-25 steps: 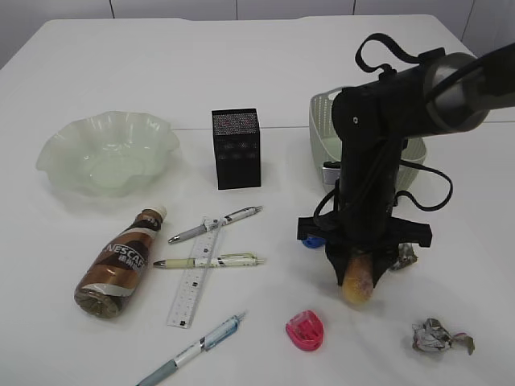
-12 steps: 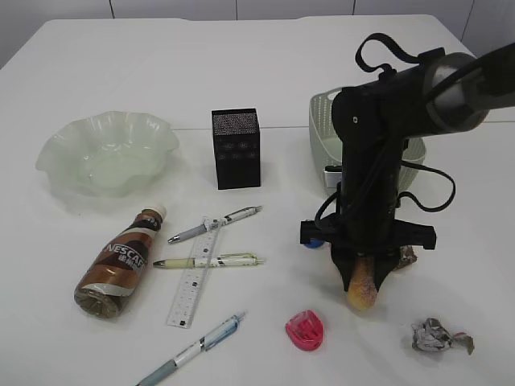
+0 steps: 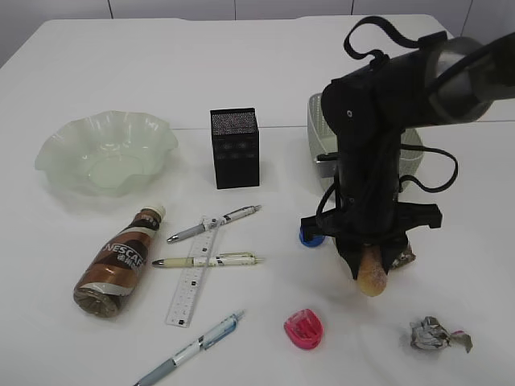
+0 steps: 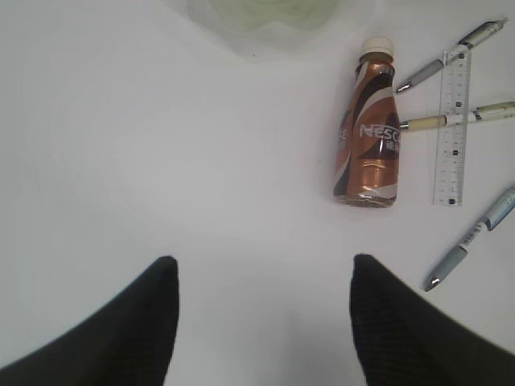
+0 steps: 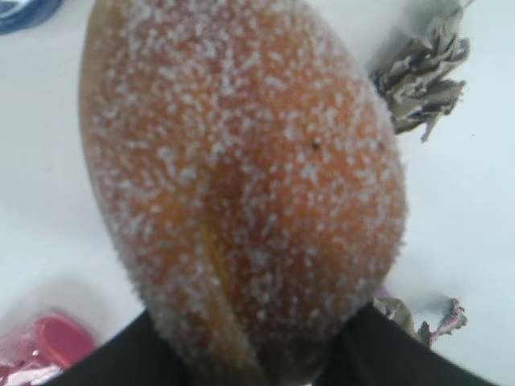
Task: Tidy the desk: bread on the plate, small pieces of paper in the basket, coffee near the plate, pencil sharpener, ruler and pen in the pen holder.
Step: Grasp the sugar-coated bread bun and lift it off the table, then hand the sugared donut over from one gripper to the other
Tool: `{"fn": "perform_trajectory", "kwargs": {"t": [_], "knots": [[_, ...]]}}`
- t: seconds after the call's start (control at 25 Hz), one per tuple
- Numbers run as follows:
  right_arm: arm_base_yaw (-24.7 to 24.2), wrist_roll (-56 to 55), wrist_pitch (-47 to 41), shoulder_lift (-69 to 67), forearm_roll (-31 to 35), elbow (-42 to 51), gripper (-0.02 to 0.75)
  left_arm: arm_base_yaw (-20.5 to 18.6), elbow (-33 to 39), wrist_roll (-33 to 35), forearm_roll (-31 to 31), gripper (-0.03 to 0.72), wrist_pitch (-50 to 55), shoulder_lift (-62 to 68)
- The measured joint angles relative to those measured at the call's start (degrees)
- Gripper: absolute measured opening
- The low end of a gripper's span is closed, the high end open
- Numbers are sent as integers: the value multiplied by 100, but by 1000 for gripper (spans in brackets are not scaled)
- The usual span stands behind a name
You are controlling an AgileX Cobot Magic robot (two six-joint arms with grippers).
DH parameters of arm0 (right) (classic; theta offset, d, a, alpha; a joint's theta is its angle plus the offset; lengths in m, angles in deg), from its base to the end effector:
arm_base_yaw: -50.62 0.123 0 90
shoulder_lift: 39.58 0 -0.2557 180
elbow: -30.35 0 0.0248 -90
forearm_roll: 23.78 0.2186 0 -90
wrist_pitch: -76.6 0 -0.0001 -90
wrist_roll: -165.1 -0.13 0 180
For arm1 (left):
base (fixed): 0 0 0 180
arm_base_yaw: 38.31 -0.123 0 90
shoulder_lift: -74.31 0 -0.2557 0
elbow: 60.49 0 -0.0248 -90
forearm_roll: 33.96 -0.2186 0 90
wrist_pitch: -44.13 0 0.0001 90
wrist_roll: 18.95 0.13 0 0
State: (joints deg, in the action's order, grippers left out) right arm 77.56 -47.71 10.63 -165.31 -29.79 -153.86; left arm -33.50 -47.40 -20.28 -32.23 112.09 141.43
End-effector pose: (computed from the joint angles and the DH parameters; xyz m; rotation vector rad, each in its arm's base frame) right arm 0.3015 0.1393 0.1091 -0.0819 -3.0654 0.2237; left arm 0.1793 -0.0187 0.3097 0.0742 2.5863 -0.0798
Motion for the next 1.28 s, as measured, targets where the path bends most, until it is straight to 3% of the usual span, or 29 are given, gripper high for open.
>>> {"fn": "perform_trajectory", "kwargs": {"t": [0.8,0.96,1.28], "knots": [[1006,708,320,2078,-64,10,233,0,0,0,191,493,-267,381],[1209,897,1043,2858,-64,419,233,0,0,0,373,493,-432,455],[1245,950,3019,4500,196,2494,232,0,0,26,916,493,-911,455]]}}
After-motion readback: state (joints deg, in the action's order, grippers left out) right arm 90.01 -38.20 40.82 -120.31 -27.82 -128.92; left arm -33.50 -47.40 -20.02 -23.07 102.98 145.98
